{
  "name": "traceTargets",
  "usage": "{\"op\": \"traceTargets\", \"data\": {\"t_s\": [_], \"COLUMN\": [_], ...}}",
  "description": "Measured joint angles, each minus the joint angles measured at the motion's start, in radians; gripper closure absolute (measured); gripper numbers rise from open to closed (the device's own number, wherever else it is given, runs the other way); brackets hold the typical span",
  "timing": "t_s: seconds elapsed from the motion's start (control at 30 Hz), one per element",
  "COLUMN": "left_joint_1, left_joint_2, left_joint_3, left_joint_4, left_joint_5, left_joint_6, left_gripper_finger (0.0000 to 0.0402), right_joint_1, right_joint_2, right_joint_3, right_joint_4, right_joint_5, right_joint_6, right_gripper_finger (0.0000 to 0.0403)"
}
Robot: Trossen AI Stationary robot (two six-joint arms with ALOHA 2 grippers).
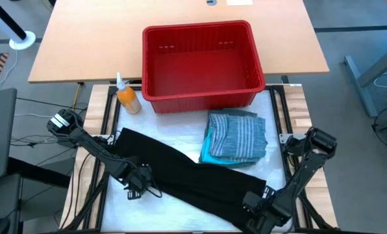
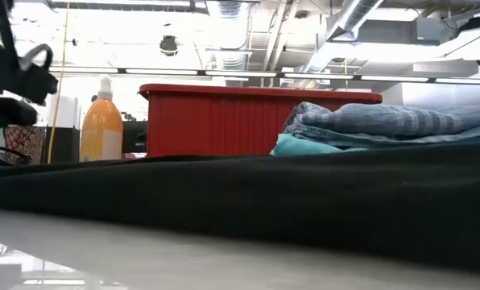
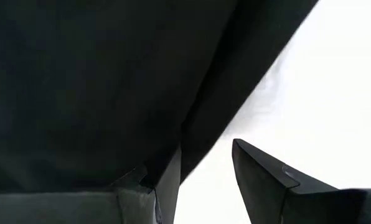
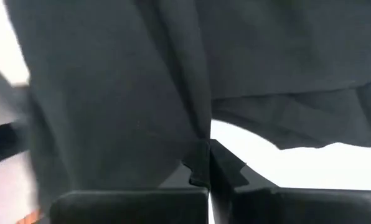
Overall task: Fold Laundry from Bin
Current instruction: Fold the black shirt
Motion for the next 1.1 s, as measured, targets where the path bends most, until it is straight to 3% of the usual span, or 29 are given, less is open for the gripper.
{"op": "traceTargets", "data": {"t_s": [0.13, 0.27, 0.53, 0.67, 0.9, 1.0, 1.1], "left_joint_1": [-0.009, -0.011, -0.001, 0.018, 0.125, 0.174, 0.205], "left_joint_2": [-0.041, -0.116, -0.216, -0.168, 0.001, 0.084, 0.160], "left_joint_3": [0.000, 0.000, 0.002, 0.003, 0.003, 0.023, 0.123], "left_joint_4": [-0.021, 0.062, 0.292, 0.476, 0.804, 0.951, 0.923], "left_joint_5": [-0.011, -0.067, -0.211, -0.244, -0.210, -0.146, -0.107], "left_joint_6": [-0.039, -0.039, 0.065, 0.169, 0.321, 0.392, 0.477], "left_gripper_finger": [0.0270, 0.0277, 0.0292, 0.0292, 0.0292, 0.0292, 0.0292], "right_joint_1": [0.001, 0.001, 0.001, 0.018, 0.114, 0.122, 0.120], "right_joint_2": [0.038, 0.035, -0.094, -0.196, -0.261, -0.291, -0.351], "right_joint_3": [0.000, 0.000, 0.000, 0.000, -0.008, -0.097, -0.246], "right_joint_4": [0.012, 0.007, -0.052, -0.076, -0.185, -0.158, -0.024], "right_joint_5": [-0.024, -0.042, -0.041, -0.031, 0.108, 0.115, 0.162], "right_joint_6": [0.003, 0.003, 0.009, 0.097, 0.492, 0.594, 0.643], "right_gripper_finger": [0.0371, 0.0341, 0.0259, 0.0210, 0.0172, 0.0171, 0.0171]}}
